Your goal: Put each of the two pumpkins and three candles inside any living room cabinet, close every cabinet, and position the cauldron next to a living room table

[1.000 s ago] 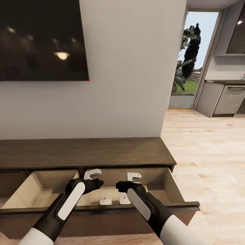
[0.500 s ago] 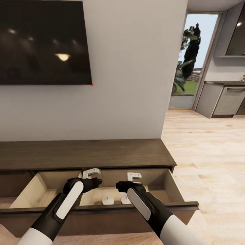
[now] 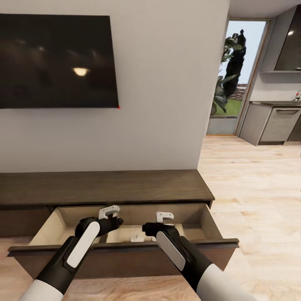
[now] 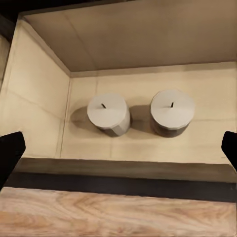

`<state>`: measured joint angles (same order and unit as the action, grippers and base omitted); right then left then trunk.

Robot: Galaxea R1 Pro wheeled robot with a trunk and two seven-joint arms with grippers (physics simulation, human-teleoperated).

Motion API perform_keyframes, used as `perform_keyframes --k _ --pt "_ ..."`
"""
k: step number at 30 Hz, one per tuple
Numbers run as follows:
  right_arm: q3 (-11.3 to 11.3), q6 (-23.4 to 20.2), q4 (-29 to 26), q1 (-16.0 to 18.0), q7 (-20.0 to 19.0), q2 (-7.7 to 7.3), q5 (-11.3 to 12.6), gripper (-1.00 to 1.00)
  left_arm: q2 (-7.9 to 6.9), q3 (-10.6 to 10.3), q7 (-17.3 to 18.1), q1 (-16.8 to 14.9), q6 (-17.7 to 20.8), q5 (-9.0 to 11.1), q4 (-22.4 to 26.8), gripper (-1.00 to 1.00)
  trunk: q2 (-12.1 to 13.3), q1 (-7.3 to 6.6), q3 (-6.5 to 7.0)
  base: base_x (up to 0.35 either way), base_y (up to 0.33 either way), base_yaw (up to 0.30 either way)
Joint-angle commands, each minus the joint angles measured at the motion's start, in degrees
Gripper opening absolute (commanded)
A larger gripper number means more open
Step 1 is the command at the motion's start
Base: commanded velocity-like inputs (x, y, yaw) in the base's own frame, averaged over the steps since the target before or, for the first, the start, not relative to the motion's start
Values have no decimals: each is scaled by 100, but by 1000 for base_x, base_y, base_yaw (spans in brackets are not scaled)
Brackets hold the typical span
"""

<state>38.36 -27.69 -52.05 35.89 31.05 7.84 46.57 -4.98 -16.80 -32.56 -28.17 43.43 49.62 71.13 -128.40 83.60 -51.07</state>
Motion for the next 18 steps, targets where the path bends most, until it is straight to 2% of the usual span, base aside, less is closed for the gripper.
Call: perform_keyframes --k 1,6,13,18 --pt "14 -8 -7 6 51 -2 46 100 -10 -7 -62 -5 0 56 6 100 39 -27 13 -311 105 0" --pt "14 -8 -7 6 51 -9 44 100 -19 95 -66 -5 -1 21 6 100 239 -137 103 -313 106 12" --pt "14 -8 -6 6 52 -7 39 100 -27 288 -81 -5 -1 -1 10 100 520 -290 255 -314 106 192" --pt "12 -8 -1 6 58 -10 37 100 -139 657 -76 -5 6 -3 7 100 720 -400 368 -314 106 239"
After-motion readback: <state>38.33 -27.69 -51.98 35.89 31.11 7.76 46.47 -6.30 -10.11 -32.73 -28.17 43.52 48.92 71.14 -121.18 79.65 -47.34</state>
